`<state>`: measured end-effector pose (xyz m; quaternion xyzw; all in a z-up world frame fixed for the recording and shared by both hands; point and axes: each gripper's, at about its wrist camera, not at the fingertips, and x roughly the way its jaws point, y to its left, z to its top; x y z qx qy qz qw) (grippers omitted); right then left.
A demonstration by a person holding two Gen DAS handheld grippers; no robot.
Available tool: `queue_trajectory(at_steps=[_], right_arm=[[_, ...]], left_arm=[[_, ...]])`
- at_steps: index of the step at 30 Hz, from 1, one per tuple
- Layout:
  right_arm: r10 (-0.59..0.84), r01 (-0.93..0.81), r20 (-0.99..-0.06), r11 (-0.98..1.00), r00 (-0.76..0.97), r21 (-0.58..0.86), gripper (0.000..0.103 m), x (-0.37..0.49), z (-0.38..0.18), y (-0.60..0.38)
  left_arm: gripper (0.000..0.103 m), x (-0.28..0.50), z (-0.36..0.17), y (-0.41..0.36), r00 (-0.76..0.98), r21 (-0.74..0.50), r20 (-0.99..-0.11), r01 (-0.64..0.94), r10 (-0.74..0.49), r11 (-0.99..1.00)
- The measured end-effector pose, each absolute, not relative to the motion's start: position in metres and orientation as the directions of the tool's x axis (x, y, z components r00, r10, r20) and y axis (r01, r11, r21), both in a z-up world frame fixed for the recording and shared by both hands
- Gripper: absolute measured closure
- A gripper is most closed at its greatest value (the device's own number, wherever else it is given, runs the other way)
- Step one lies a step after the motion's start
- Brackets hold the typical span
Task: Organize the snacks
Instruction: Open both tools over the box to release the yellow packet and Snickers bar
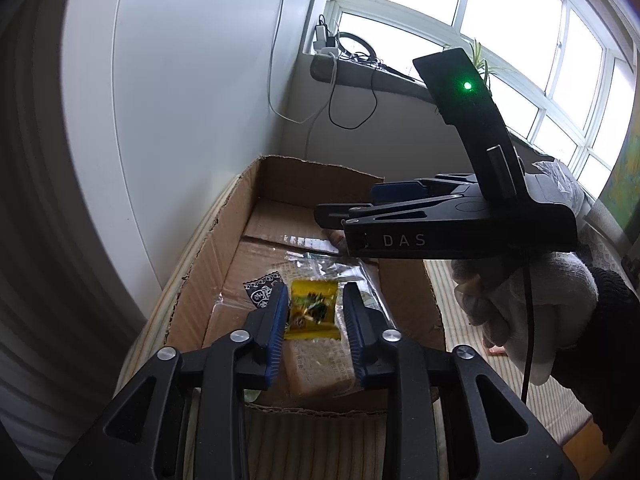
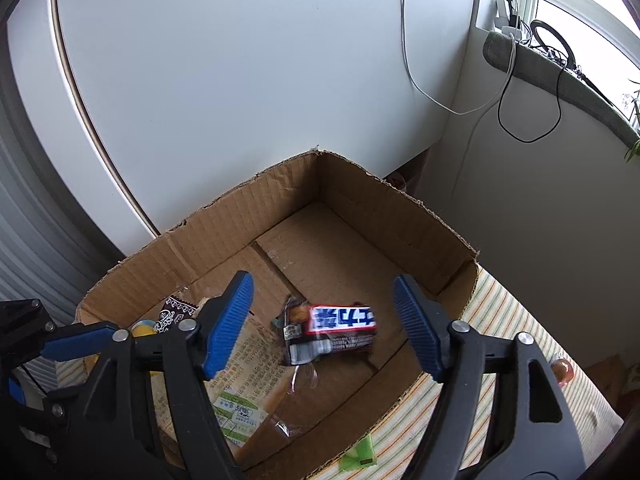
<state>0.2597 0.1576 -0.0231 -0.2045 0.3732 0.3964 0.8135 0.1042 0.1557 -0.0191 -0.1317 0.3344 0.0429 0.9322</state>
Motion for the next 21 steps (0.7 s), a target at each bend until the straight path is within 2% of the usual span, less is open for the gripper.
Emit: queue_trajectory(at_steps=[1,11,21], right_arm=[[0.492,-0.796,-0.766,0.604,0.413,-0.041,0.017,0.259,-0.021,0.157],[0.512,-0.792,-0.747,0.61,0.423,-0.03,0.017,0.251,-0.006,0.139],[0.511,-0.768,-0.726,0.639,0.459,-0.036,0.016,0.24,0.014,0.08]], left_arm=[[0.064,0.104,-0.019,0.157,0.774,-0.223,-0.633,-0.17,-0.009,0.96],[0.064,0.099,-0.012,0.148,0.783,-0.217,-0.622,-0.163,-0.008,0.963],[0.064,0.1,-0.004,0.121,0.791,-0.216,-0.611,-0.127,-0.033,0.968]])
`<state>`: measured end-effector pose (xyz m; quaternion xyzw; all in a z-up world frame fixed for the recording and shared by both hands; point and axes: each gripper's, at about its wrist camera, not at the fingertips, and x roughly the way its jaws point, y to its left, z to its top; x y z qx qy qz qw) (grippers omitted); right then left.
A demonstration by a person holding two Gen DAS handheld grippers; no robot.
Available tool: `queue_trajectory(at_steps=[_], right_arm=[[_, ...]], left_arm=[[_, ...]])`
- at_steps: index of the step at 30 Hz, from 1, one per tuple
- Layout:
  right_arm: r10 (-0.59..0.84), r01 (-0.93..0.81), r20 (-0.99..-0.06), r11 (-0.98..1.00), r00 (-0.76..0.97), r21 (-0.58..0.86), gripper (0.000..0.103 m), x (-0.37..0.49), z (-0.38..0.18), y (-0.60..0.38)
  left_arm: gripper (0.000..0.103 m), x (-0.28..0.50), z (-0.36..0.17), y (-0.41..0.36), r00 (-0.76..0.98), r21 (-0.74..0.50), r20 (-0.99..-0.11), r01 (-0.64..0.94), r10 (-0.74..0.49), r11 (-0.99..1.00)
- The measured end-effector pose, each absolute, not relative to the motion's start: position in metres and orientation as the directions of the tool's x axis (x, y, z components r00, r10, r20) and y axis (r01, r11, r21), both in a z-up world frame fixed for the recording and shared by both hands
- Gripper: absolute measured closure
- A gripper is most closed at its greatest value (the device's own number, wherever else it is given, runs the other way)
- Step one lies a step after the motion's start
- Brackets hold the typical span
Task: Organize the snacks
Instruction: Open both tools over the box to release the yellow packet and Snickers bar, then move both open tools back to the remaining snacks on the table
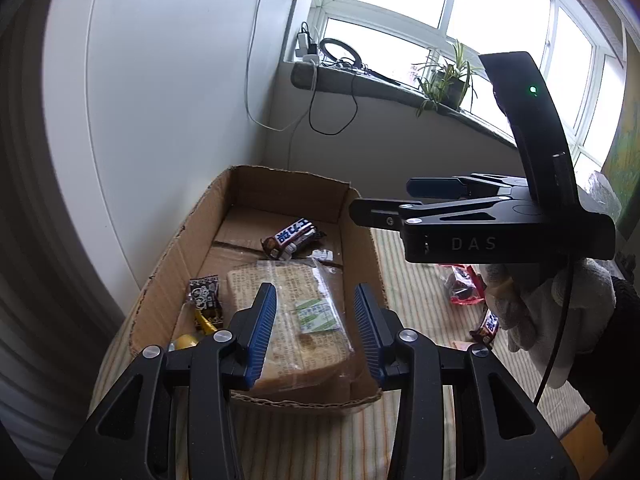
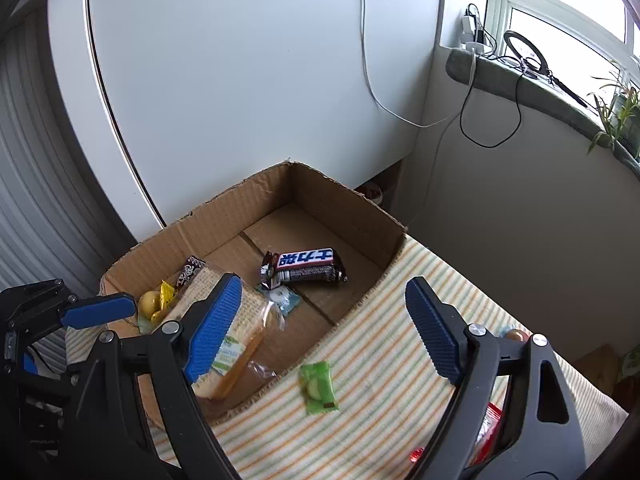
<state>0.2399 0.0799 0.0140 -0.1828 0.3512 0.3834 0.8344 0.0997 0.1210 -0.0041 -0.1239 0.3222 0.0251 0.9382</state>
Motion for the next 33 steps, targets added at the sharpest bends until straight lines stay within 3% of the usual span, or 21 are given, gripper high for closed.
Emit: queue_trajectory(at_steps=[7,11,17,22,33], right_arm=[[0.481,-0.729,-0.719,0.683,0.502,-0.053,0.016,0.235,0.024,0.018],[0.452,-0.687,-0.712,0.724,0.537,-0.059,0.007,0.238,0.026,-0.022],[0.414,-0.632,-0.725,0.774,0.55,-0.038,0.007,0.241,0.02,-0.079],[0.413,-0.62,-0.745,0.784,0.524,-0.002,0.007,0.234,0.006,-0.109],[0.427,-0.636,-0.788,0.77,0.443,0.06,0.007,0.217,-0.041,-0.125]], left_arm=[[0.064,0.104,0.001,0.093,0.792,-0.213,-0.607,-0.079,-0.068,0.974],[0.064,0.107,0.001,0.074,0.788,-0.214,-0.607,-0.044,-0.098,0.976],[0.064,0.112,-0.005,0.044,0.769,-0.221,-0.622,0.01,-0.149,0.975],[0.058,0.116,-0.012,0.023,0.747,-0.233,-0.637,0.05,-0.191,0.971],[0.058,0.139,-0.021,0.005,0.721,-0.256,-0.656,0.064,-0.222,0.965]])
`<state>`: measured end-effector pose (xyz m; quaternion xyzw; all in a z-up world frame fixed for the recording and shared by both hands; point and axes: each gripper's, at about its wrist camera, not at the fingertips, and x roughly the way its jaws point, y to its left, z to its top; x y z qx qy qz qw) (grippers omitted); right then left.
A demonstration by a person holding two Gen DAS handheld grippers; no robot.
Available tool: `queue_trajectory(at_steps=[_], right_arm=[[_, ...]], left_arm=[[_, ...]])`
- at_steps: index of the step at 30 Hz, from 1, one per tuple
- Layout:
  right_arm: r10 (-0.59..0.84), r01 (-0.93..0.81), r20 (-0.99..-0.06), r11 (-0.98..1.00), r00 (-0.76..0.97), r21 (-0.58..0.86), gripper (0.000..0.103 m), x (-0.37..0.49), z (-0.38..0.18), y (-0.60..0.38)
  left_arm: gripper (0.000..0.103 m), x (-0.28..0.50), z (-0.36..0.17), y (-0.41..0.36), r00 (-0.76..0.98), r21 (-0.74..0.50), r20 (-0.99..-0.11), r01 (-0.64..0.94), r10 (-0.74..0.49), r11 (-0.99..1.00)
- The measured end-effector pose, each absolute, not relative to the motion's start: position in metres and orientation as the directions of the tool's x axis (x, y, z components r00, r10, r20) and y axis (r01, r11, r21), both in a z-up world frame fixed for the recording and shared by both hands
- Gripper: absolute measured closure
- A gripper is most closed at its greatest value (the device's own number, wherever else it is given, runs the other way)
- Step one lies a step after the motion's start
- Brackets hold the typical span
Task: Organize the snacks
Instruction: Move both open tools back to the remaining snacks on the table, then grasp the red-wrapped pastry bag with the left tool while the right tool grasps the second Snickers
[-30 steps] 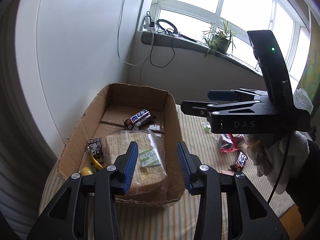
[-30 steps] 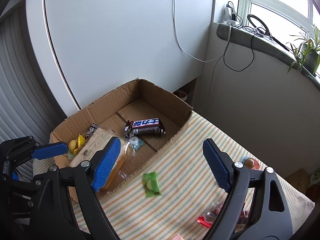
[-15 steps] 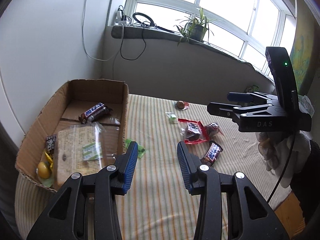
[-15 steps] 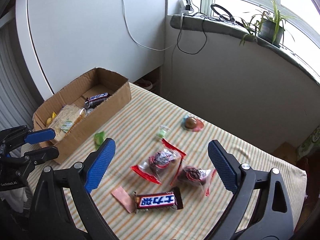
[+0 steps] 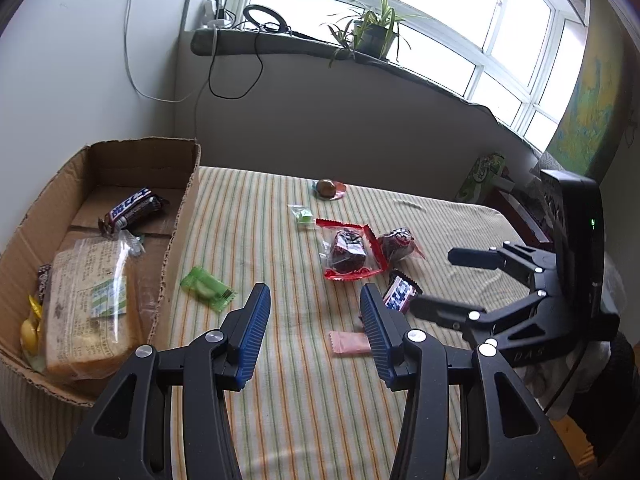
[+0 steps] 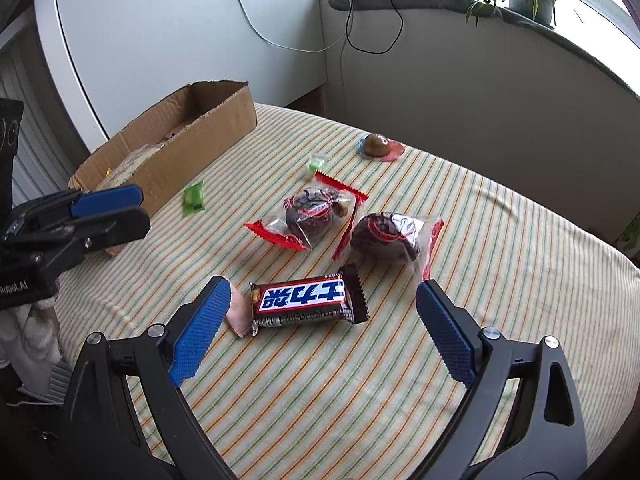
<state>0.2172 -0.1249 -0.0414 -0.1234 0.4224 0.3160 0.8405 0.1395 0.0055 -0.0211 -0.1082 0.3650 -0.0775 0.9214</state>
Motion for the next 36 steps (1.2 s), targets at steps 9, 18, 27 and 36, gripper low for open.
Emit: queue_trajectory(at_steps=[9,18,27,36], right_arm=[[0.46,-0.663,-0.784,0.744,0.416,0.085,0.007,0.219,-0.056,-0.119],[0.479,-0.676,-0.787,0.729,0.388,0.11,0.007,0.226,-0.066,-0.118],[0.467,-0.694,-0.808,0.713,0.36,0.103,0.007,0.232,-0.073,-0.107],[0.442,-0.685,-0.824,0.723,0.355,0.093,0.011,0.236,-0.078,-0.102]], left_arm=[[0.057,0.182,-0.033,-0.014,0.684,-0.292,-0.676,0.094,-0.274,0.952],[0.058,0.218,-0.049,-0.024,0.653,-0.312,-0.695,0.101,-0.3,0.945],[0.058,0.241,-0.068,-0.037,0.607,-0.281,-0.738,0.12,-0.295,0.952],[0.058,0.244,-0.075,-0.038,0.595,-0.282,-0.748,0.116,-0.294,0.952]])
